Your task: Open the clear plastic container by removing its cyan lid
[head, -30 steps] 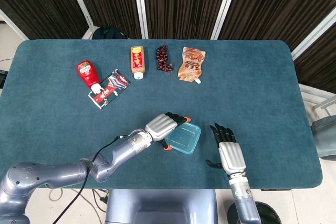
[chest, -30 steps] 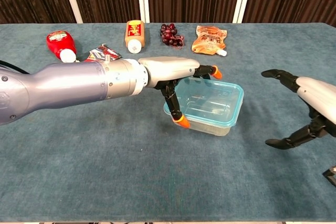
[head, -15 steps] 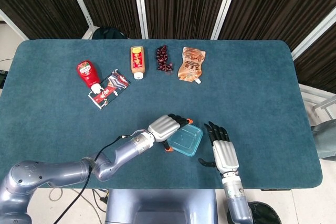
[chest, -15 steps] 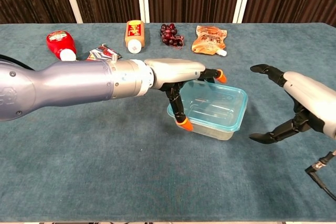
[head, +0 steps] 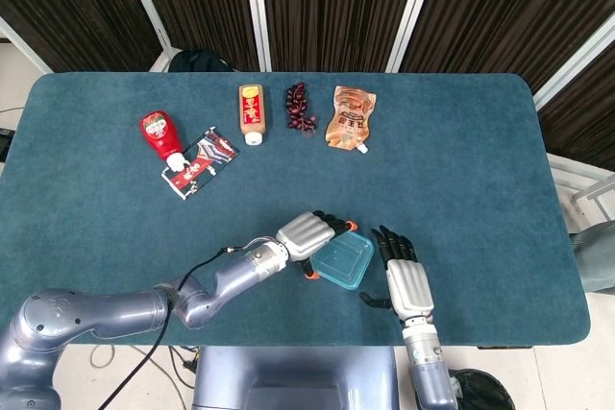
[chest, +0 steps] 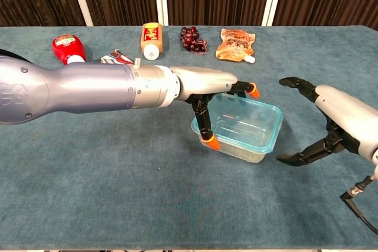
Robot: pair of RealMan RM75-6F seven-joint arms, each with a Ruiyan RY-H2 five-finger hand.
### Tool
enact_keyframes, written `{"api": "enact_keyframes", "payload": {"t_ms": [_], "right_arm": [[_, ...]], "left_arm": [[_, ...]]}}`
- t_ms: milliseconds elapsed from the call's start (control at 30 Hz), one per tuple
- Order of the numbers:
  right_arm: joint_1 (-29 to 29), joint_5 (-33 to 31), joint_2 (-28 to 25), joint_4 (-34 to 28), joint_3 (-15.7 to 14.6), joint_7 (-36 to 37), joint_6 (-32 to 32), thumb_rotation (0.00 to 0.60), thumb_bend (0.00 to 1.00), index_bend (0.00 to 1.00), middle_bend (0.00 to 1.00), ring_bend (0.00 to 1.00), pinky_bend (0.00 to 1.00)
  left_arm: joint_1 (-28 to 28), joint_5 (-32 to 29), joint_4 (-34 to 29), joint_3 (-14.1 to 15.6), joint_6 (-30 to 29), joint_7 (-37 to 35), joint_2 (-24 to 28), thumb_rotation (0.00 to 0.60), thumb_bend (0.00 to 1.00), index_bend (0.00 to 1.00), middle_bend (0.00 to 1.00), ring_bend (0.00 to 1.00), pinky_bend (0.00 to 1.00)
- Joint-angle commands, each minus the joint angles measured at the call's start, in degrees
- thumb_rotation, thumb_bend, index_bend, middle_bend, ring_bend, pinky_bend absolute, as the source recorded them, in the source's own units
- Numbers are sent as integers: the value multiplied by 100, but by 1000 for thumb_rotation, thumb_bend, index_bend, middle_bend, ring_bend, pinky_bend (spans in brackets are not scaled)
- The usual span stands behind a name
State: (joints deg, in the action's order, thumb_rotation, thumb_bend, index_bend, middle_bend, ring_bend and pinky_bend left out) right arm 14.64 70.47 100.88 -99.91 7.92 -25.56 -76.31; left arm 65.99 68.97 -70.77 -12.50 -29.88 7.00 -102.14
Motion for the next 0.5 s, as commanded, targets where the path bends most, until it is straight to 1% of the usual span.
{"api": "enact_keyframes", "payload": {"t_ms": [33,500], "right_arm": [[2,-4,33,6,-12,8,-10,600,215,0,0,0,0],[2,-2,432,228,30,88,-196,600,215,0,0,0,0]], "left_arm": [[29,-58,-24,0,-18,61,-1,600,50,108,217,179,384],[81,-301,-99,64,-56,193,31,600,51,108,217,179,384]]}}
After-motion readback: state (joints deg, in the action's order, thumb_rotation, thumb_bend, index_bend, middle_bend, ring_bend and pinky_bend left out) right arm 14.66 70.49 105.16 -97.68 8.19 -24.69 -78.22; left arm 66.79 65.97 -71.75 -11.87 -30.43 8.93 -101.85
